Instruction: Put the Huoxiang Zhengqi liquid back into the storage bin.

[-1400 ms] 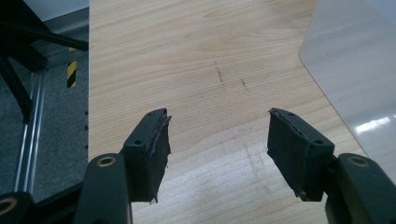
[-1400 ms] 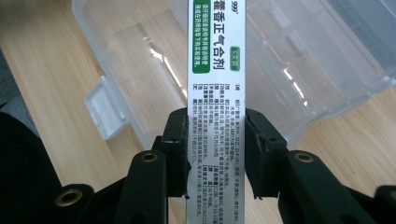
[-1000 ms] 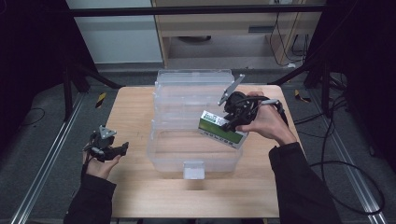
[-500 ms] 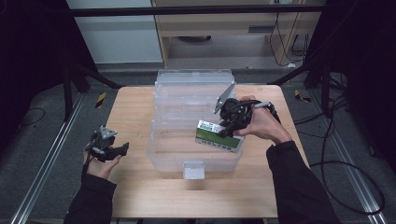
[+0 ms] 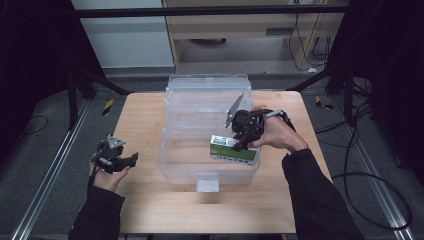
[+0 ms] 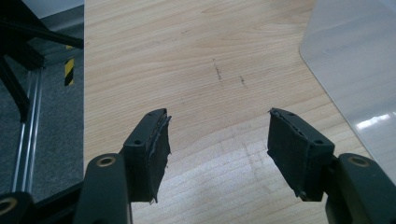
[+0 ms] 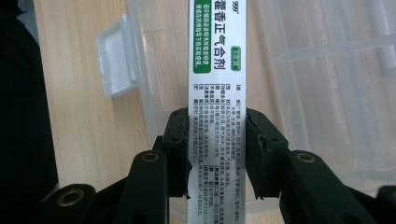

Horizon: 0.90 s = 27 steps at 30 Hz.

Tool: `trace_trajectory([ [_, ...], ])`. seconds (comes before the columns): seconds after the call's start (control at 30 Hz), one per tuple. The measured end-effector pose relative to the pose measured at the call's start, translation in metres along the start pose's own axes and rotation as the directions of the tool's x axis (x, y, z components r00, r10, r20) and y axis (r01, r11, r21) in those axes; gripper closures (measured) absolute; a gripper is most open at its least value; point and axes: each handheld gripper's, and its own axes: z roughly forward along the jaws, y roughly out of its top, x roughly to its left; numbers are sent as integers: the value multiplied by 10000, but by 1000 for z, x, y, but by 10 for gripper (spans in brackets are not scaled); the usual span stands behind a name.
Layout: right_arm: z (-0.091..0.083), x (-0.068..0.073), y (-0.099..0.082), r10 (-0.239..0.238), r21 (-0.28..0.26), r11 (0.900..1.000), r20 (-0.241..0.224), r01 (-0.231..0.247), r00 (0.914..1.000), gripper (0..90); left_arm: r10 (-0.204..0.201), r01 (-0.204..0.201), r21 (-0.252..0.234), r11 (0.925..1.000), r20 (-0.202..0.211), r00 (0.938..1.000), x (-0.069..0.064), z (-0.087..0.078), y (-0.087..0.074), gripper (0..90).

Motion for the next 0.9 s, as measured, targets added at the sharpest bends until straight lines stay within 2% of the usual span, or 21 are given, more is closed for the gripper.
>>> trace_trajectory([
  [0.1, 5, -1, 1, -288, 177, 9994, -42, 289, 9996, 639, -6, 6, -1, 10000, -5, 10000, 0, 0, 0, 378],
  [0.47, 11, 0, 0, -658, 257, 9975, -279, 665, 9974, 638, 17, -16, 112, 9999, -42, 10000, 1, 3, -1, 379],
  [0.5, 12, -1, 0, -800, 262, 9964, -331, 809, 9962, 638, 24, -23, 120, 9999, -49, 10000, 1, 3, -1, 378],
  [0.9, 26, 2, -8, -1034, 378, 9937, -631, 1059, 9926, 638, 48, -47, 158, 9999, -64, 10000, 0, 4, -2, 378],
])
